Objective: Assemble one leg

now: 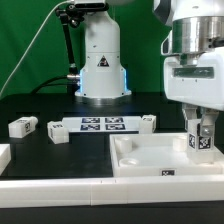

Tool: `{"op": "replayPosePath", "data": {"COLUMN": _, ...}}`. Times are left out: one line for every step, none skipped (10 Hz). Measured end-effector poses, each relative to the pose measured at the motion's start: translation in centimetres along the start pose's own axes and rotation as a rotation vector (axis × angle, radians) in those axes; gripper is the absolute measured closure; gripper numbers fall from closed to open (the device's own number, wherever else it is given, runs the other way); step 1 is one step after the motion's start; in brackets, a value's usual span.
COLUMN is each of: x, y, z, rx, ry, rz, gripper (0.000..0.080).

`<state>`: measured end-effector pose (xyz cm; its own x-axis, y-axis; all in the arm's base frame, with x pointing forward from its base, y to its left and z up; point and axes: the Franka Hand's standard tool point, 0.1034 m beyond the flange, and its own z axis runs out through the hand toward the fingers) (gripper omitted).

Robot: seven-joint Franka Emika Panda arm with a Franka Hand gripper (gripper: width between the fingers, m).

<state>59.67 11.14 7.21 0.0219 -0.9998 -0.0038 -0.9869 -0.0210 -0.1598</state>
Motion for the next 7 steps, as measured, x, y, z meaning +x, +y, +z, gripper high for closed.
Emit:
{"op": "replayPosePath", "data": {"x": 0.22, "y": -0.12, "z": 0.03, "rx": 0.006, "ry": -0.008, "rz": 0.05, "gripper": 0.0502}}
{"op": "replayPosePath", "data": {"x": 0.17, "y": -0.11, "z": 0.03, "rx": 0.006, "ry": -0.016, "rz": 0.127, "gripper": 0.0502}}
{"op": "replayPosePath", "data": {"x": 0.15, "y": -0.11, "z": 0.03, "rx": 0.005, "ry": -0.017, "rz": 0.163, "gripper": 0.0502}}
{"op": "replayPosePath", "data": {"x": 0.13, "y": -0.11, "z": 0.03, "rx": 0.005, "ry": -0.017, "rz": 0.173, "gripper": 0.0502}}
{"op": "replayPosePath", "data": {"x": 0.12, "y": -0.1, "z": 0.04, "rx": 0.005, "ry": -0.017, "rz": 0.166, "gripper": 0.0394}}
{"op": "replayPosePath", "data": {"x": 0.11, "y": -0.1, "z": 0.04, "rx": 0.005, "ry": -0.017, "rz": 0.166, "gripper": 0.0256}}
{"op": "replayPosePath", "data": {"x": 0.1, "y": -0.09, "z": 0.05, "rx": 0.005, "ry": -0.017, "rz": 0.165, "gripper": 0.0183}}
